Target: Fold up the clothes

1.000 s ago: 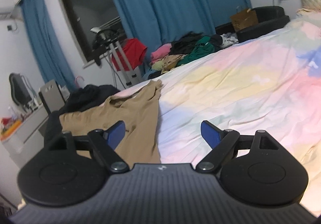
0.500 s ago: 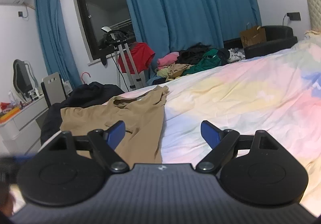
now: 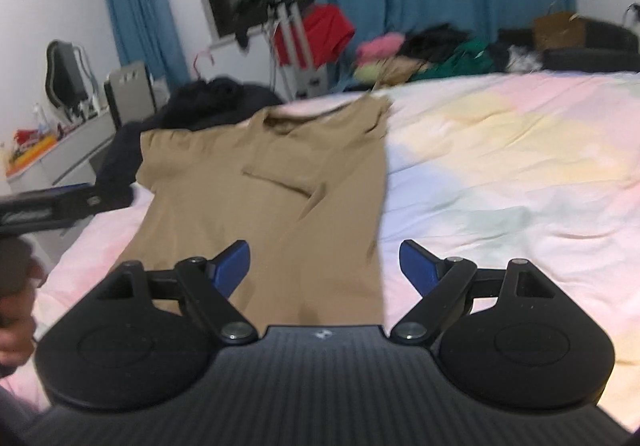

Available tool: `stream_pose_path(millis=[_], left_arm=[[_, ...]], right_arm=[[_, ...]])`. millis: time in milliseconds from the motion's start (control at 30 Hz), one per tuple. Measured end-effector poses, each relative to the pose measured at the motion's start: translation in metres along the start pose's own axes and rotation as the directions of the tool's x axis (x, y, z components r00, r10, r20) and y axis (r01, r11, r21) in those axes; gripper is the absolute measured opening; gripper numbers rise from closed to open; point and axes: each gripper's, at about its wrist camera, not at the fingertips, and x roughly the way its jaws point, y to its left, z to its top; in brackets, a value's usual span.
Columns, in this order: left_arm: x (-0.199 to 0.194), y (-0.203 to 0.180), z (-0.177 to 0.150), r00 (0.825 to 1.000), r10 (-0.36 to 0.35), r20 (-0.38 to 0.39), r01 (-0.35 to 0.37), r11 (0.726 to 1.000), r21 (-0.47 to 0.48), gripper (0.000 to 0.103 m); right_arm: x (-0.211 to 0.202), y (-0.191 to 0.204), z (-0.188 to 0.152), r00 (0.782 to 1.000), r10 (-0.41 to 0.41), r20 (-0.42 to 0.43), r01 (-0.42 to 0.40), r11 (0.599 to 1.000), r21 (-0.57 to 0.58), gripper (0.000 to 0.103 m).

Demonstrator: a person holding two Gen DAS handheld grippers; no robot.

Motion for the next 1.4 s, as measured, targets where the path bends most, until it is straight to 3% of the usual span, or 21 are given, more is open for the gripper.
stream_pose_path(millis=[200,300,400,567,667,700,767,933,1067,1267,1333,1400], left_arm=[[0.03,0.055,-0.016,0.995,0.005,-0.095,-0.019,0.988,-0.151,0.102],[0.032,0.062,-0.013,0.997,0.013,-0.073,-0.022,0.99,-0.136,0.102],[0.033,0.064,-0.015,0.997,0.057,-0.057,-0.062,0.993,-0.098,0.102],[0.038,0.089,-0.014,0.998,0.027,-0.065,-0.039,0.979,-0.202,0.102],[0.044,0.106,-0.015,0.997,-0.002,-0.082,-0.021,0.959,-0.282,0.102],[0.046,0.11,-0.017,0.996,-0.008,-0.091,-0.02,0.952,-0.304,0.102],[0.049,0.119,-0.019,0.995,-0.024,-0.102,-0.013,0.937,-0.349,0.102],[0.048,0.13,-0.022,0.994,-0.049,-0.094,0.005,0.908,-0.419,0.102],[0.047,0.128,-0.021,0.996,-0.022,-0.09,-0.016,0.914,-0.405,0.102],[0.049,0.124,-0.02,0.996,0.01,-0.09,-0.043,0.926,-0.374,0.102],[0.049,0.123,-0.019,0.996,0.021,-0.09,-0.053,0.93,-0.364,0.102],[0.048,0.122,-0.019,0.996,0.024,-0.088,-0.055,0.931,-0.361,0.102]], right_arm=[[0.092,0.02,0.024,0.997,0.02,-0.07,-0.021,1.0,-0.015,0.082],[0.127,0.042,0.037,1.0,0.018,-0.018,-0.02,0.995,-0.095,0.082],[0.17,0.058,0.052,0.998,0.051,-0.019,-0.053,0.994,-0.095,0.082],[0.231,0.082,0.061,0.999,0.02,-0.048,-0.027,0.987,-0.158,0.082],[0.257,0.094,0.058,0.995,-0.062,-0.074,0.041,0.967,-0.253,0.058],[0.259,0.096,0.059,0.996,-0.068,-0.063,0.05,0.966,-0.254,0.038],[0.26,0.1,0.063,0.995,-0.086,-0.048,0.072,0.967,-0.244,0.011],[0.245,0.117,0.085,1.0,-0.031,0.0,0.03,0.973,-0.23,0.01],[0.236,0.133,0.105,0.999,0.011,0.047,0.001,0.968,-0.251,0.01],[0.235,0.128,0.119,0.998,-0.014,0.057,0.026,0.975,-0.219,0.015],[0.23,0.123,0.119,0.999,-0.004,0.039,0.012,0.979,-0.205,0.034],[0.222,0.118,0.116,0.999,0.034,0.024,-0.028,0.982,-0.188,0.089]])
